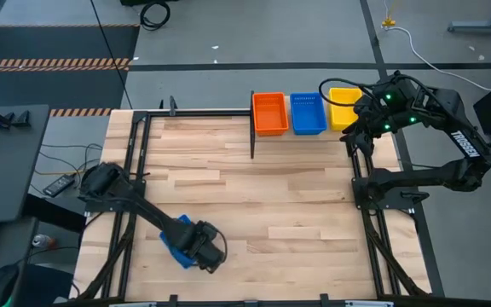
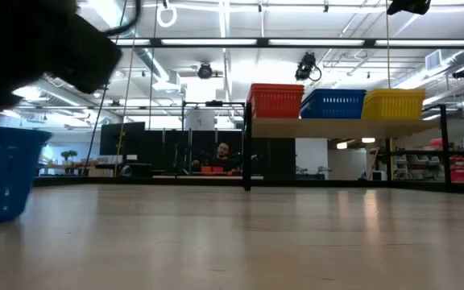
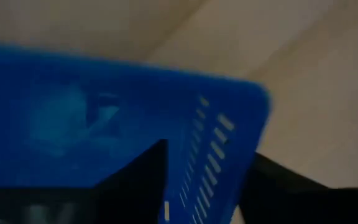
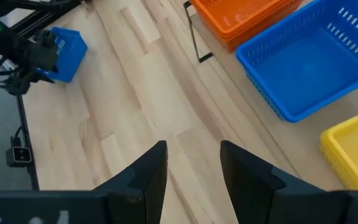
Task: Stack baskets on shelf by color
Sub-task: Stack the blue basket on top of the blue basket on the shelf
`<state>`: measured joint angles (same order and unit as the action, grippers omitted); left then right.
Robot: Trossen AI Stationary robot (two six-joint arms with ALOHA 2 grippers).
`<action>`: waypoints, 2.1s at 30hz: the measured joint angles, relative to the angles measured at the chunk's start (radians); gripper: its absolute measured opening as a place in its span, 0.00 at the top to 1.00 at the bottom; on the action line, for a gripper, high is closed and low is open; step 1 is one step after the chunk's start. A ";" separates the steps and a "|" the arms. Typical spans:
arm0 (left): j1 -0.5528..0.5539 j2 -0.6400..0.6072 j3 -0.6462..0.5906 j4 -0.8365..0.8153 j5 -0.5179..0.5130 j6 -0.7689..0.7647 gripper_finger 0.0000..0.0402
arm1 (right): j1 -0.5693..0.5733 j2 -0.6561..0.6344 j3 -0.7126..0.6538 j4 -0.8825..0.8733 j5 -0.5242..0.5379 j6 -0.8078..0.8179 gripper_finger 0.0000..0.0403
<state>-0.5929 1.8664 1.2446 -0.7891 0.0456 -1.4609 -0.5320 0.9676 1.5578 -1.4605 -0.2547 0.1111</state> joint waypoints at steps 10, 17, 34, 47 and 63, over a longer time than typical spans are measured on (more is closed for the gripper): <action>0.172 -0.002 0.237 -0.163 -0.100 0.344 0.98 | 0.000 0.000 0.000 0.011 0.028 -0.006 0.61; 0.339 -0.002 0.481 -0.375 -0.279 0.575 0.98 | 0.000 0.001 0.000 0.094 0.049 -0.028 0.61; 0.646 -0.002 0.893 -0.307 -0.386 1.483 0.98 | 0.000 0.032 0.000 0.218 0.210 0.061 0.61; 0.648 -0.002 0.912 -0.362 -0.079 2.213 0.98 | -0.001 0.272 0.036 0.240 0.153 0.175 0.61; 0.653 -0.002 0.911 -0.516 -0.072 2.384 0.98 | 0.022 0.666 0.558 0.025 -0.099 0.235 0.45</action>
<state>0.0597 1.8648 2.1559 -1.3050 -0.0260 0.9230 -0.5100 1.6332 2.1159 -1.4355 -0.3541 0.3463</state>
